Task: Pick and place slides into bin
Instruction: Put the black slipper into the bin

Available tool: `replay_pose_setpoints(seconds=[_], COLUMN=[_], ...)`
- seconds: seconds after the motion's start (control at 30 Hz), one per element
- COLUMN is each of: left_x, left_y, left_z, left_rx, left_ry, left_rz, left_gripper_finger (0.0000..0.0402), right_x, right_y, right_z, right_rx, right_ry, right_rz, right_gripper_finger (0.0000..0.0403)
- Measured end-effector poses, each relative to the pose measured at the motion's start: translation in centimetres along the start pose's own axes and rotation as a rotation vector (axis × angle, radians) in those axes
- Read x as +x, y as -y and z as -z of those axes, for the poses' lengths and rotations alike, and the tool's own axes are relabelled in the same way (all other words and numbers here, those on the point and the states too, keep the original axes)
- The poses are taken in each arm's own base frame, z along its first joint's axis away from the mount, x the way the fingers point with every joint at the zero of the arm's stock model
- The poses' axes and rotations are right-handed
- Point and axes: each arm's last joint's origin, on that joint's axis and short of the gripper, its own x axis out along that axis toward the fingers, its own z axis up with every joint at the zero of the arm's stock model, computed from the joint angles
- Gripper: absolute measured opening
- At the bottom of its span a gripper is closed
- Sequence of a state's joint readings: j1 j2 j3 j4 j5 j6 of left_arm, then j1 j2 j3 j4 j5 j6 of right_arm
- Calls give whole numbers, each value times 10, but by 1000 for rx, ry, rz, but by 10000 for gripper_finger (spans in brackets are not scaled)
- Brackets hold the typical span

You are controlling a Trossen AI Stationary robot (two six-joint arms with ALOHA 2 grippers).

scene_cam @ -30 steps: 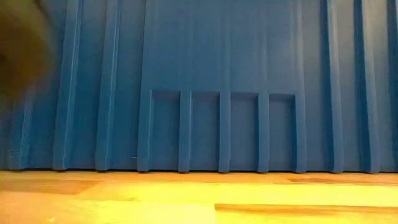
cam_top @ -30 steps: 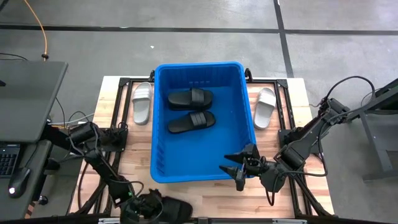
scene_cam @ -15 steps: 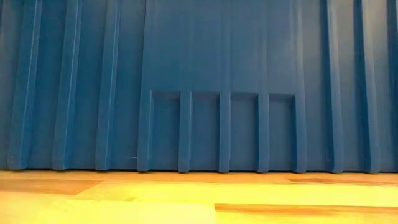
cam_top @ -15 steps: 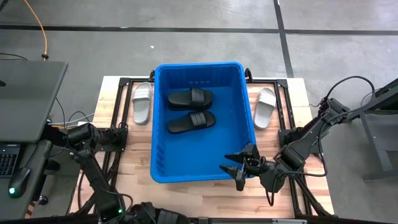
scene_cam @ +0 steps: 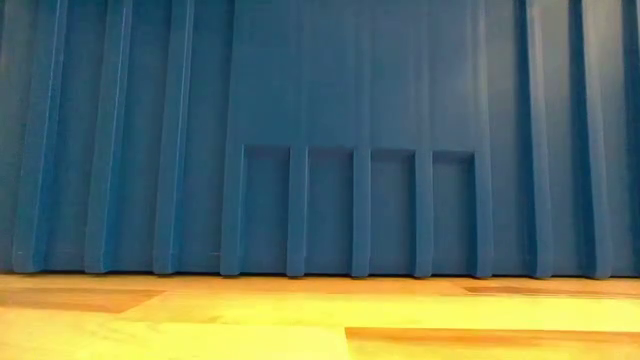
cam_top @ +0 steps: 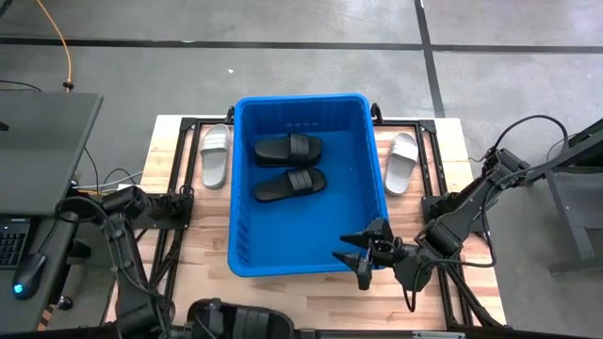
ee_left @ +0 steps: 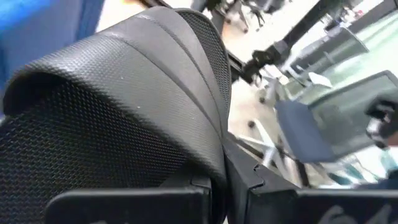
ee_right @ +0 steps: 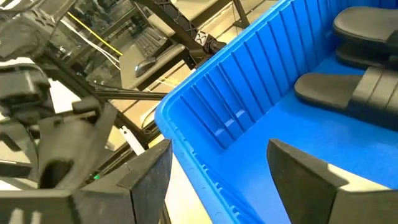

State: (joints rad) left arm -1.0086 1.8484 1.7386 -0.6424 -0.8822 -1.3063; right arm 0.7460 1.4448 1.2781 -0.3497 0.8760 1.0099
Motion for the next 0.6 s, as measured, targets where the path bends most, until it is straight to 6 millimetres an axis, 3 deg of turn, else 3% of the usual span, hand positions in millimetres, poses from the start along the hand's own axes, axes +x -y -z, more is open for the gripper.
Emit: replay_pose_setpoints(seconds=[0.27,0.6], left_x=[7,38], left_y=[-10,-25], left_z=[-46,-80], left_rx=[119,126], left_ry=[87,136], left_rz=[-185,-276], left_gripper_finger=[2,1], right_x=[0,-1], right_y=[-10,-12], right_z=[-6,-7], right_rx=[63,82], right_ry=[10,4], right_rz=[-97,-123], right_gripper_finger=[250,250])
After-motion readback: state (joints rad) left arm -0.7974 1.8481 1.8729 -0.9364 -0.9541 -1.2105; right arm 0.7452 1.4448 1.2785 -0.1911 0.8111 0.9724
